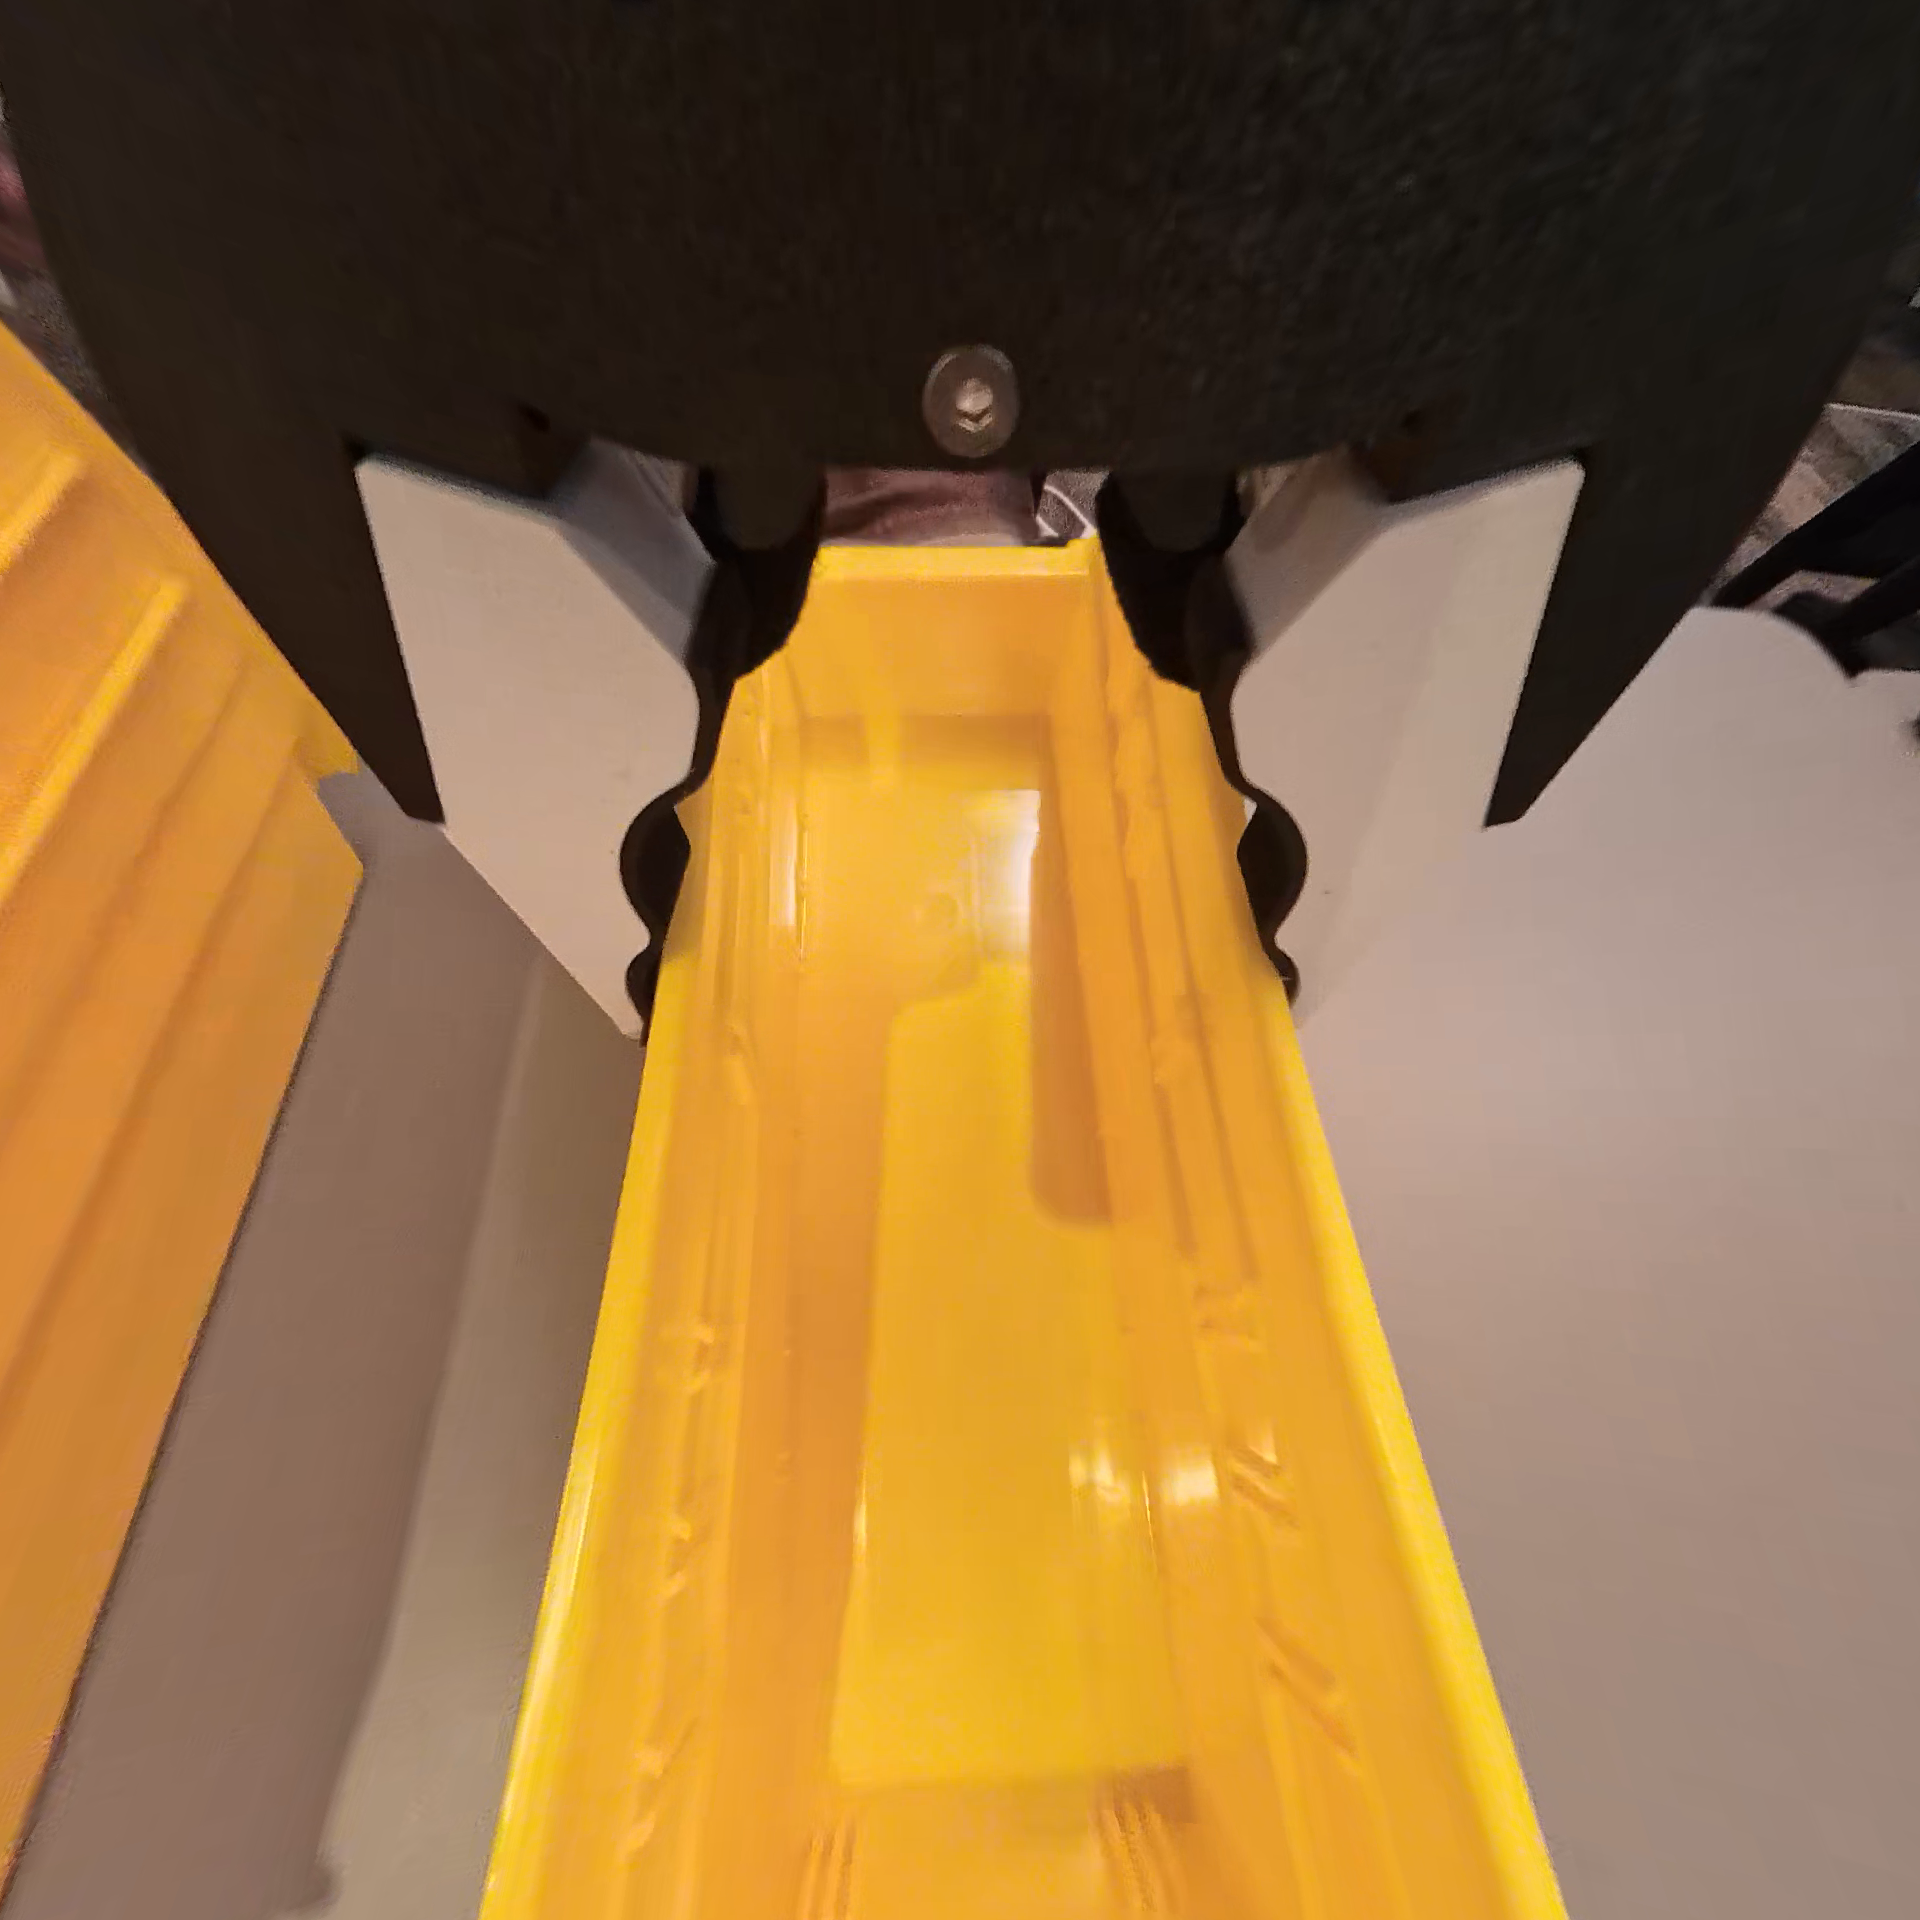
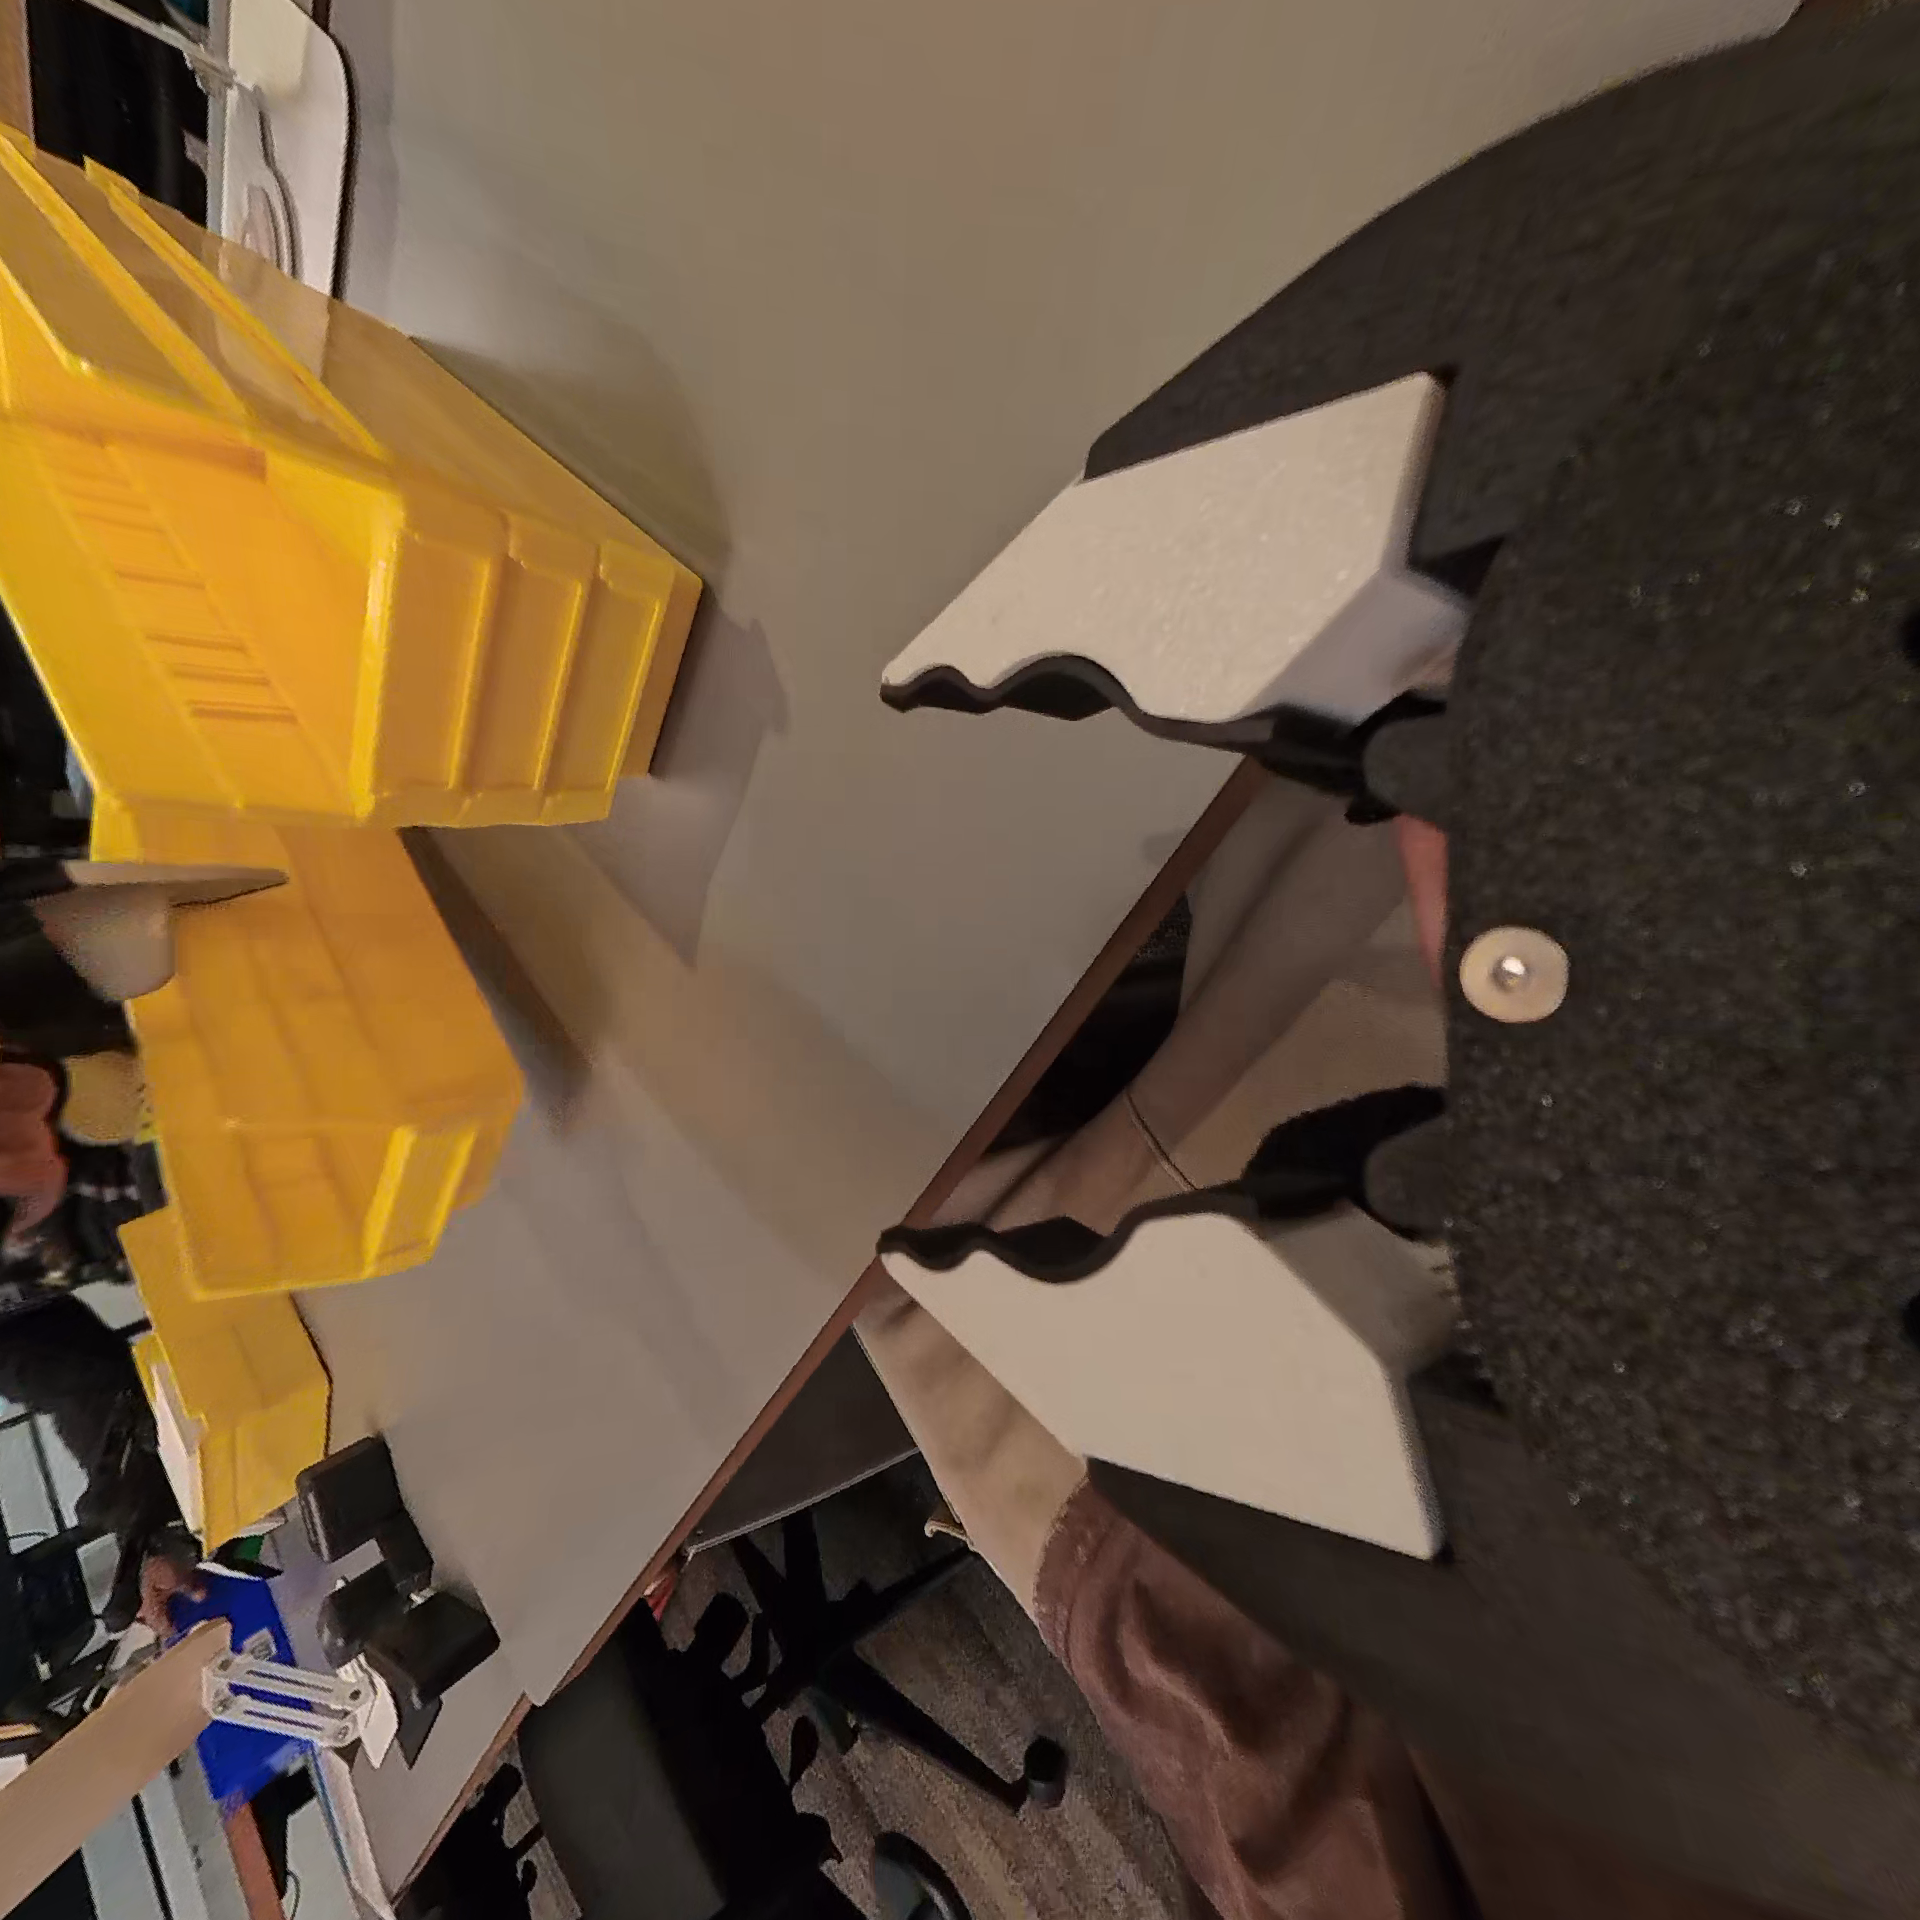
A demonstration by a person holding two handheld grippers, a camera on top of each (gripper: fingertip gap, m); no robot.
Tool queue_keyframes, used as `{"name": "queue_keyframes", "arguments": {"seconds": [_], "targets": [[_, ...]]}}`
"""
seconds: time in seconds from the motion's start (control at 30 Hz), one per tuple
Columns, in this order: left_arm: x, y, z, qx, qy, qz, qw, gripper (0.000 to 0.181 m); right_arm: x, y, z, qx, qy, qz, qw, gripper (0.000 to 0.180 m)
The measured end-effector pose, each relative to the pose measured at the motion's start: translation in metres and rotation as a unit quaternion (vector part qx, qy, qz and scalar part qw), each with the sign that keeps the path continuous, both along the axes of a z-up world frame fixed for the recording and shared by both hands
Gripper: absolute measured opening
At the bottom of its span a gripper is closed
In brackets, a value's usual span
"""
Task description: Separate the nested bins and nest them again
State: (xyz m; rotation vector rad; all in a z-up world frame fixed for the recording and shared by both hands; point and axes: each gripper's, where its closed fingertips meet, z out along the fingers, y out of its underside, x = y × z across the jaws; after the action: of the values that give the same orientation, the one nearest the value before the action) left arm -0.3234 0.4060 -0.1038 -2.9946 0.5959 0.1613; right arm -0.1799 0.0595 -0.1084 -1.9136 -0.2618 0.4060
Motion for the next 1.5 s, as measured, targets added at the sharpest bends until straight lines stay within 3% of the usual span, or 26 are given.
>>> {"name": "queue_keyframes", "arguments": {"seconds": [0.03, 0.3, 0.53, 0.63, 0.9, 1.23, 1.5], "targets": [[0.000, 0.000, 0.013, 0.002, 0.001, -0.002, 1.000, 0.108, 0.003, 0.000, 0.001, 0.001, 0.003, -0.003, 1.000, 0.099], [0.045, -0.002, 0.136, 0.046, -0.038, -0.018, 0.998, 0.105, 0.011, 0.000, 0.014, 0.011, 0.039, -0.009, 0.999, 0.098], [0.135, -0.019, 0.188, 0.058, -0.091, -0.047, 0.993, 0.106, 0.008, -0.001, 0.016, 0.016, 0.035, -0.005, 0.999, 0.097], [0.165, -0.026, 0.181, 0.061, -0.086, -0.056, 0.993, 0.107, 0.009, -0.002, 0.019, 0.018, 0.038, -0.004, 0.999, 0.097], [0.190, -0.039, 0.124, 0.037, -0.084, -0.006, 0.996, 0.110, 0.016, -0.004, 0.024, 0.018, 0.067, -0.004, 0.998, 0.097], [0.225, -0.044, 0.128, 0.053, -0.068, -0.011, 0.996, 0.107, 0.020, -0.006, 0.039, 0.029, 0.122, 0.005, 0.992, 0.097], [0.210, -0.044, 0.123, 0.052, -0.060, 0.005, 0.997, 0.108, 0.016, -0.008, 0.046, 0.036, 0.132, 0.013, 0.991, 0.096]]}}
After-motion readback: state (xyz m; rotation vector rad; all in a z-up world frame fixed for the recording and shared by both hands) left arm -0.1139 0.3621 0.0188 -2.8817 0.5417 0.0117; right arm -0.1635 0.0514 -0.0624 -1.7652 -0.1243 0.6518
